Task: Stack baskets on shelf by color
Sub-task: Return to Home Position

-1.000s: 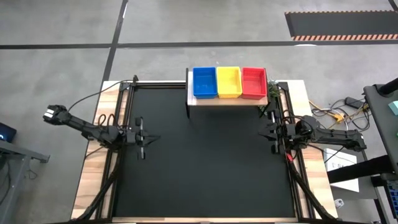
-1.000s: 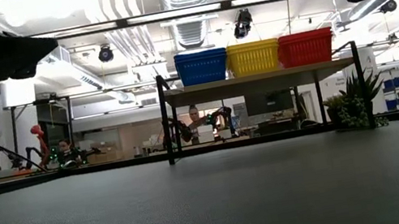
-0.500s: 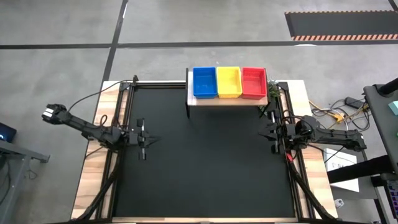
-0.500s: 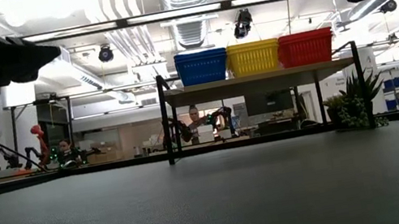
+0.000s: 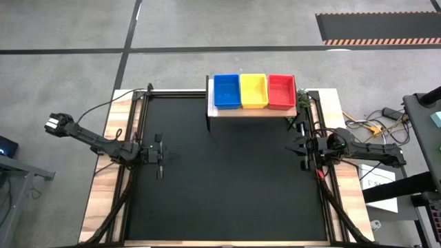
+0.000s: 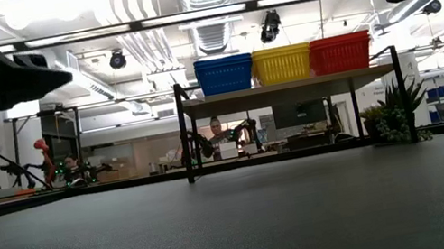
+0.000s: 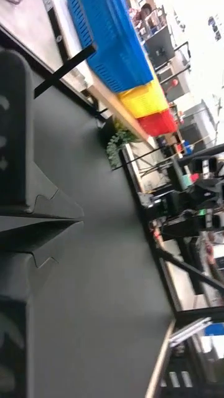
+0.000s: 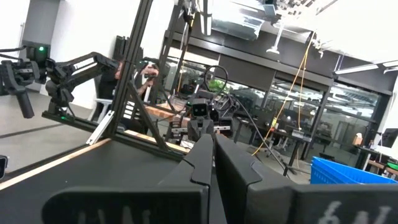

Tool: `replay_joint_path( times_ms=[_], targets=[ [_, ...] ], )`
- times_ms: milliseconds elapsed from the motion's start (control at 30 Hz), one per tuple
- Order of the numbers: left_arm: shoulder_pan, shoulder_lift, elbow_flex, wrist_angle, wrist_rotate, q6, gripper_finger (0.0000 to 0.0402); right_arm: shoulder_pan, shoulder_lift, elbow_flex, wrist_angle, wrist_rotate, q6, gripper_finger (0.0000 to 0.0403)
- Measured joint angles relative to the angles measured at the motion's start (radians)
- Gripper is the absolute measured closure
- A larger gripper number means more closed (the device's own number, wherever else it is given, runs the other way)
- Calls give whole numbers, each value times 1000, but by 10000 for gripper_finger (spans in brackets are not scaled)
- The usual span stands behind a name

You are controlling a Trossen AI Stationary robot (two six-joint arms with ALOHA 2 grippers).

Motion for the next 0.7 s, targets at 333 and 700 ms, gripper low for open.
replay_joint_path(
  times_ms=[333, 700],
  targets=[
    [0, 89, 0, 0, 1, 0, 401, 0, 0, 0, 0, 0, 0, 394],
    [0, 220, 0, 0, 1, 0, 401, 0, 0, 0, 0, 0, 0, 394]
  ],
)
